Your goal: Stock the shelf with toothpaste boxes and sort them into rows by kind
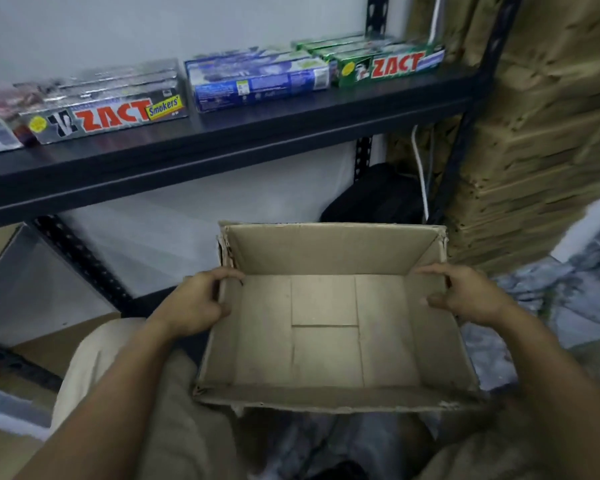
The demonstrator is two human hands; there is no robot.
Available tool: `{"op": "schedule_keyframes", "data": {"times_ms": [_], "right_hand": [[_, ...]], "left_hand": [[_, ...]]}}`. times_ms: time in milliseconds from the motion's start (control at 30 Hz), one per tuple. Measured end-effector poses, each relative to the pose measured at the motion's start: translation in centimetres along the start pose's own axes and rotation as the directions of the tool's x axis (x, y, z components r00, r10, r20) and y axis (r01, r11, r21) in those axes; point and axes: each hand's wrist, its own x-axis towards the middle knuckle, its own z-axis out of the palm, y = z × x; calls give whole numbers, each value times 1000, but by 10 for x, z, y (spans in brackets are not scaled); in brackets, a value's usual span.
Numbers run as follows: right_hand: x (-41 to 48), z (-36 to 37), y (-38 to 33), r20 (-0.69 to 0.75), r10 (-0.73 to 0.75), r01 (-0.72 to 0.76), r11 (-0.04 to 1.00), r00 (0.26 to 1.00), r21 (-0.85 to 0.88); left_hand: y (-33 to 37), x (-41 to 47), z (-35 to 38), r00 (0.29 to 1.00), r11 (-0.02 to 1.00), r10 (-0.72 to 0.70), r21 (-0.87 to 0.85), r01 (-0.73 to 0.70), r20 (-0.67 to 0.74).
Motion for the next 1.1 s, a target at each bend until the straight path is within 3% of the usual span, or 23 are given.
{"op": "schedule_keyframes", "data": {"times_ms": [200,367,533,733,933,1100], "right_hand": [[-65,-54,39,-236,101,-109,994,966,-22],[-128,-99,70,-337,298,-293,954,893,67],[-176,-129,89,-342,446,-440,892,827,100],[-244,-134,134,-397,582,-565,807,710,174],[-280,-143,173,-380,680,-669,720,627,185],[-256,-160,207,-324,750,-705,657,577,265]], "left_hand": [[63,51,35,975,973,218,-81,-214,47],[136,102,68,917,920,386,-120,-373,105],[188,139,112,867,893,448,-156,-423,217],[255,150,176,754,851,525,-257,-458,395],[332,173,222,642,826,535,-181,-533,550],[374,226,257,597,828,494,-132,-545,631]]}}
